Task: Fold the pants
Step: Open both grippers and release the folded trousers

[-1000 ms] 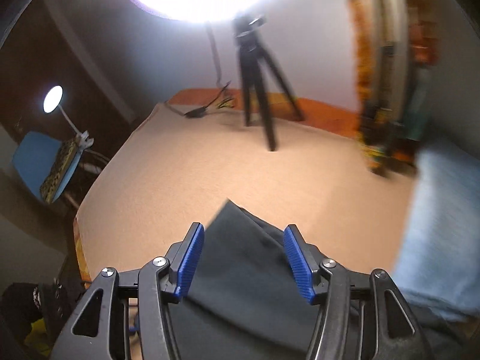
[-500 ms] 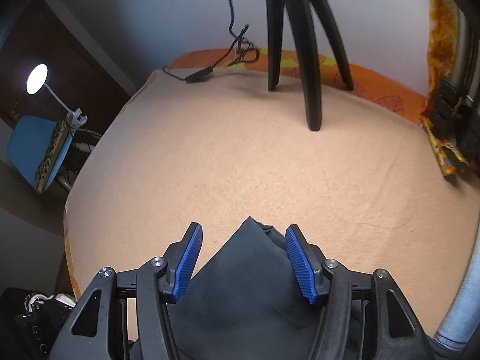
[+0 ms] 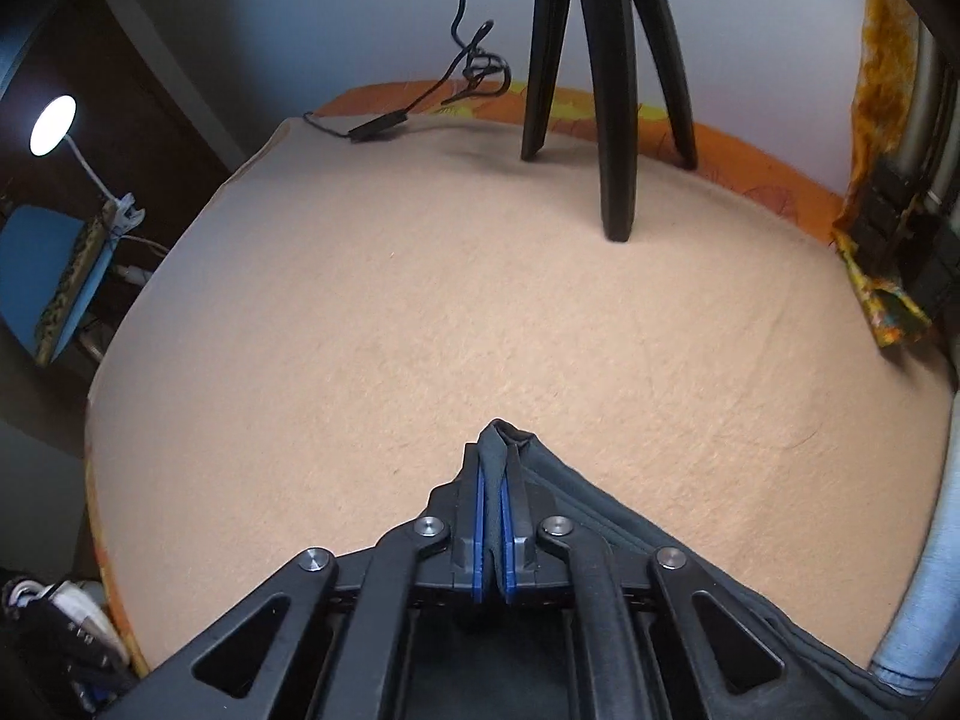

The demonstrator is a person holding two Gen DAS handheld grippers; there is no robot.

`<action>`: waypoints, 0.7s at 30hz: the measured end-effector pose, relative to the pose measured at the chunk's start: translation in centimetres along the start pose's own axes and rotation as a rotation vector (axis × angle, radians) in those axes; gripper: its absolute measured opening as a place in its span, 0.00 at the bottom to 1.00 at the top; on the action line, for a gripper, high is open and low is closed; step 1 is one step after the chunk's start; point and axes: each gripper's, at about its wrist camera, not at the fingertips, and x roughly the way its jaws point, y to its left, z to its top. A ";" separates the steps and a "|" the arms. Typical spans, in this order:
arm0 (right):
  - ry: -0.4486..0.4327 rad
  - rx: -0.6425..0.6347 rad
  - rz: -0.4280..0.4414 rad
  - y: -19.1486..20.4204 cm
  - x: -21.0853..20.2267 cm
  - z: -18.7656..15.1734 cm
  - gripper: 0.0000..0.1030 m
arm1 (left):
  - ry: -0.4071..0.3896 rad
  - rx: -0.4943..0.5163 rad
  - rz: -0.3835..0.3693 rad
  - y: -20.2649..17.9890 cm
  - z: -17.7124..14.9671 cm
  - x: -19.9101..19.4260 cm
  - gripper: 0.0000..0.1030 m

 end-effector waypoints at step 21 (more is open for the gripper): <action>-0.082 0.120 0.057 -0.1 -7.4 -2.6 0.41 | 0.034 -0.431 -0.099 5.2 1.2 0.6 0.50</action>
